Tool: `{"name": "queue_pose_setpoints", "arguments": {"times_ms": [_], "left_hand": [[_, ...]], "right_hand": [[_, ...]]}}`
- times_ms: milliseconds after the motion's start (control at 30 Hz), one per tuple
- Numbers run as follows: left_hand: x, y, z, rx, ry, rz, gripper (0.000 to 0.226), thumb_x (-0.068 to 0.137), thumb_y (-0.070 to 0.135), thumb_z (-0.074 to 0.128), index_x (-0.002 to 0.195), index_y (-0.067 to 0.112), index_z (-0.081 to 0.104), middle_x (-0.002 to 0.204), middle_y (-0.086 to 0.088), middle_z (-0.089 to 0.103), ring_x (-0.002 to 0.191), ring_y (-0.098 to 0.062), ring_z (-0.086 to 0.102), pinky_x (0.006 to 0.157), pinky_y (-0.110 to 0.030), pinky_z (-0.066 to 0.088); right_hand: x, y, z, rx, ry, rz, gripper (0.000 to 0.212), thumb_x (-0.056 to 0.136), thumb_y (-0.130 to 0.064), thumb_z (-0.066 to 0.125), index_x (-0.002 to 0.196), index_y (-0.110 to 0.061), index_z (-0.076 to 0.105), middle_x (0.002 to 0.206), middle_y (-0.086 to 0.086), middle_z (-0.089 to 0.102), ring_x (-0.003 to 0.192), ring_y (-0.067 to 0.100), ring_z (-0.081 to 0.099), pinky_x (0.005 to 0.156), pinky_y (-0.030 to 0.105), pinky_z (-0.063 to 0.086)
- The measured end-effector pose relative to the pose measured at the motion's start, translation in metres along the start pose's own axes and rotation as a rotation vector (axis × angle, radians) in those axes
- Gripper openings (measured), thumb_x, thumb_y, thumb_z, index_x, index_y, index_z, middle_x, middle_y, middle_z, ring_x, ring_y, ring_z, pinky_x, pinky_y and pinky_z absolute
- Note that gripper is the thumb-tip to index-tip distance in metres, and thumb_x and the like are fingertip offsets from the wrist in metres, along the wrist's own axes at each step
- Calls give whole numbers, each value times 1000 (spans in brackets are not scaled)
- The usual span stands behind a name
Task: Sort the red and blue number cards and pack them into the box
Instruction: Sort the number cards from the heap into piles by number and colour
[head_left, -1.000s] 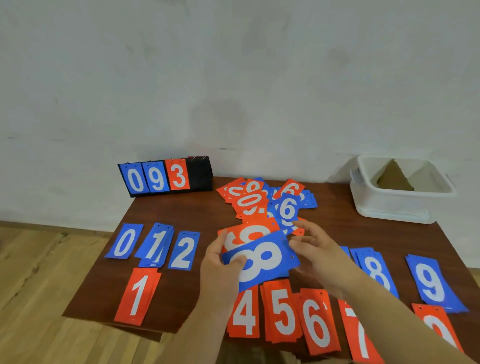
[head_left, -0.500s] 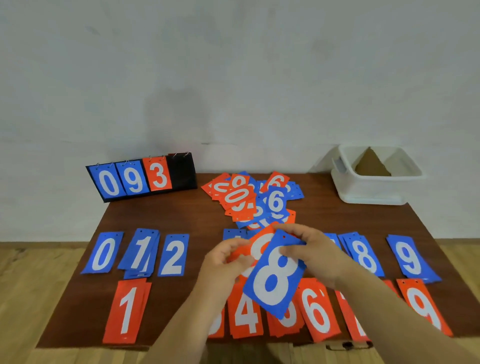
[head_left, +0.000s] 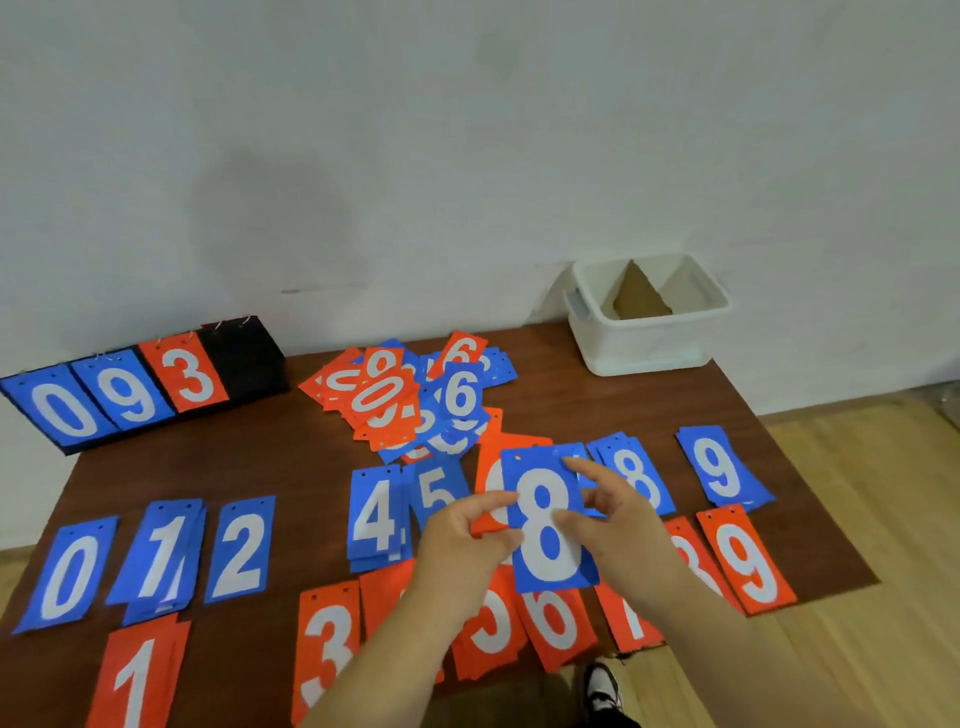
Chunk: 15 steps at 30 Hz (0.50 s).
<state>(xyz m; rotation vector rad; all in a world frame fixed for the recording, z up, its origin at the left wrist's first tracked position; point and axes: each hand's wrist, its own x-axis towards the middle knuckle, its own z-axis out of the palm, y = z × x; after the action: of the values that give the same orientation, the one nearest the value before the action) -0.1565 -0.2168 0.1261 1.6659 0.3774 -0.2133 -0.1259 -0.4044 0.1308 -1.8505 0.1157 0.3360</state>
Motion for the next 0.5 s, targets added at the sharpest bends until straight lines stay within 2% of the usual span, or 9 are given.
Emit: {"name": "queue_pose_setpoints", "arguments": {"times_ms": [100,200,233,333,400,467,500], "left_hand": [[14,3,41,22,30,22,35,87,13,78,101,44,73,114,27,64,101,7,64,85,-18,56],[29,10,74,34,73,-35,32,98,15,66,116,40,72,104,39,52,99,17,53,100,-29,55],[35,11,82,43,85,-50,34,100,15,63,121,39,71,105,41,49,97,18,51,103,-32,53],[51,9,104,43,137,-75,39,100,10,59,123,41,70,122,29,57,109,8,53,110,-33,48],[58,5,115,56,200,-102,42,100,9,59,121,44,69,132,21,56,113,0,57,102,-32,54],[61,-2,124,76,263,-123,45,99,7,60,122,44,69,137,14,56,88,0,66,73,-21,60],[59,-6,127,89,294,-139,46,98,6,62,121,45,68,137,13,56,81,4,66,66,-17,59]], "right_hand": [[14,22,-31,-57,55,-25,47,89,-20,77,122,-48,59,96,0,66,79,13,69,66,29,60],[42,40,-72,-91,68,12,36,90,-20,76,116,-42,64,108,-8,66,92,14,69,77,37,62],[53,46,-87,-97,71,22,34,91,-18,75,114,-41,64,109,-13,66,94,12,69,78,36,62],[96,71,-131,-184,122,39,33,92,-14,73,119,-31,64,99,-15,63,82,5,63,68,19,52],[128,93,-153,-271,119,72,34,92,-15,71,123,-27,63,94,-11,62,77,7,60,65,18,44],[158,111,-164,-331,93,97,36,91,-18,71,126,-27,63,105,-5,67,83,10,62,69,23,46],[171,118,-164,-352,73,98,37,91,-19,71,126,-27,62,110,-3,67,85,10,62,69,23,47]]}}
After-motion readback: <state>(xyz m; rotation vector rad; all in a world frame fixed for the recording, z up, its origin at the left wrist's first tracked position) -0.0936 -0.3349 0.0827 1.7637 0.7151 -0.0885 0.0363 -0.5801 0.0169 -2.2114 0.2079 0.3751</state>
